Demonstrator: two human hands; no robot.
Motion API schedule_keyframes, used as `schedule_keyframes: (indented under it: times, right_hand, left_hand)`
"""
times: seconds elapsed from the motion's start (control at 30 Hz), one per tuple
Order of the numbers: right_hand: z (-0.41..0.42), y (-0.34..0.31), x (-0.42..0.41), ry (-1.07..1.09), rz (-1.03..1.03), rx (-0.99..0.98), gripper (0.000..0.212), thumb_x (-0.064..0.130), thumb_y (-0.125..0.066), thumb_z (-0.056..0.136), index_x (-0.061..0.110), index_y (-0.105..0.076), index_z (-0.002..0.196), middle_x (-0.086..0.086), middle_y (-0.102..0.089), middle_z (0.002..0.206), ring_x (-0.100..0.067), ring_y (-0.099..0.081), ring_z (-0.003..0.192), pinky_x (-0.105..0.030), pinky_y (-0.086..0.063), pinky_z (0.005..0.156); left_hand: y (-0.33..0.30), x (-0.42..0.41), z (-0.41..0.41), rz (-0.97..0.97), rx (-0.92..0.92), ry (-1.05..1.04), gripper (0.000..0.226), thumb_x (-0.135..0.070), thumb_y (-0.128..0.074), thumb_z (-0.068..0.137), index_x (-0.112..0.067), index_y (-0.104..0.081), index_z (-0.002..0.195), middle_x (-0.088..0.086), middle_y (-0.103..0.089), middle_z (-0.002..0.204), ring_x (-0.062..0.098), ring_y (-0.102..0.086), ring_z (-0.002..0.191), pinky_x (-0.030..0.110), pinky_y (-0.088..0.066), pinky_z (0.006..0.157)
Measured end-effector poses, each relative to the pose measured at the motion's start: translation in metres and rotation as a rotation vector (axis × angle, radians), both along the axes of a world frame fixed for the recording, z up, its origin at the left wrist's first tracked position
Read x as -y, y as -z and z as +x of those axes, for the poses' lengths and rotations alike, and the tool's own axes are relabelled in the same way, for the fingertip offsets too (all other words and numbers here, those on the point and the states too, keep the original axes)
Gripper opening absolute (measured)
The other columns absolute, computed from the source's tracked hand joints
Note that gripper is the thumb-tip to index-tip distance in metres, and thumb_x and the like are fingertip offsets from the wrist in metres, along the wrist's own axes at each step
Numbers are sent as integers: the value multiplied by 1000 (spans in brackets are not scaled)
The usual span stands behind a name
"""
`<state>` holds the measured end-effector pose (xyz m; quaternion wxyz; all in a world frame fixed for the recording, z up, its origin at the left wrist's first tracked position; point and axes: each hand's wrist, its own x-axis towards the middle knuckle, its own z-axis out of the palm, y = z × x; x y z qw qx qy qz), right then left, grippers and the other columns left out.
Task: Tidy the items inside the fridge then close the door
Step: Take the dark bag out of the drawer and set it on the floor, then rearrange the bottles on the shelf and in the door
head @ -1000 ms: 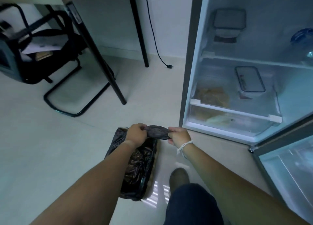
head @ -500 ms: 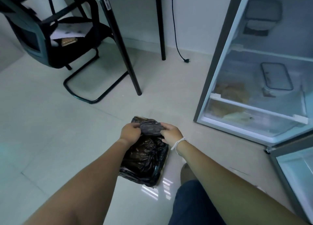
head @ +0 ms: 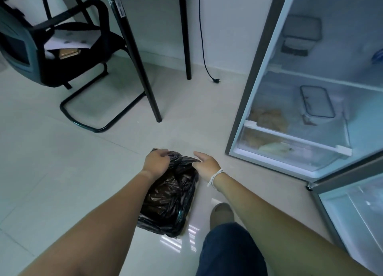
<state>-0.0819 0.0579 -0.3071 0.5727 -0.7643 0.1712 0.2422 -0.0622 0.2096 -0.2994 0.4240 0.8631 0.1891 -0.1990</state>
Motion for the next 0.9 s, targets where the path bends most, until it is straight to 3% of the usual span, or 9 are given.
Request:
schedule_keyframes:
  times: [0.1,0.2,0.27,0.4,0.6,0.77,0.9]
  right_hand:
    - [0,-8,17,29,-10,9,49,4,-45,91,12,-43,140,-4,-44,146,-18,-46,130,-6,-33,79]
    - [0,-21,44,65,-50,53,48,5,-45,91,13,-44,139,-3,-42,147,-17,-43,132,-12,-33,92]
    - [-1,-27,61,98,-71,68,47,7,-46,91,14,-45,138,-3,-42,147,-18,-45,131,-14,-33,92]
    - [-14,-42,102,173,-111,95,47,9,-47,91,15,-45,138,-5,-43,147,-19,-45,131,-15,-32,90]
    - [-49,-65,172,298,-163,145,48,10,-46,91,15,-44,139,-5,-43,147,-20,-43,133,-22,-34,102]
    - [-92,-89,227,417,-189,183,47,7,-47,91,14,-45,138,-7,-46,144,-20,-48,128,-13,-34,85]
    - [-125,-103,272,528,-224,205,45,8,-47,92,13,-46,137,-9,-49,141,-25,-52,124,-16,-41,81]
  left_hand:
    - [-6,16,2,-21,15,32,44,-8,-47,90,-3,-50,134,13,-51,140,25,-47,131,27,-28,112]
    - [-17,42,7,-42,46,91,45,-8,-46,91,-5,-49,135,14,-49,142,24,-53,122,25,-34,105]
    - [-24,58,7,-56,64,119,45,-8,-45,90,-6,-49,135,14,-48,143,26,-57,117,27,-39,105]
    - [-37,95,2,-49,92,207,44,-9,-44,92,-6,-48,136,13,-47,145,25,-45,133,29,-29,112]
    - [-57,161,-13,-66,142,341,44,-10,-44,93,-6,-47,137,13,-45,146,24,-41,136,29,-27,113]
    - [-77,222,-32,-92,202,433,41,-11,-48,92,-2,-53,131,12,-54,138,27,-49,129,29,-33,109]
    - [-95,272,-54,-90,241,542,44,-4,-43,90,-4,-51,133,11,-50,143,25,-47,131,22,-33,104]
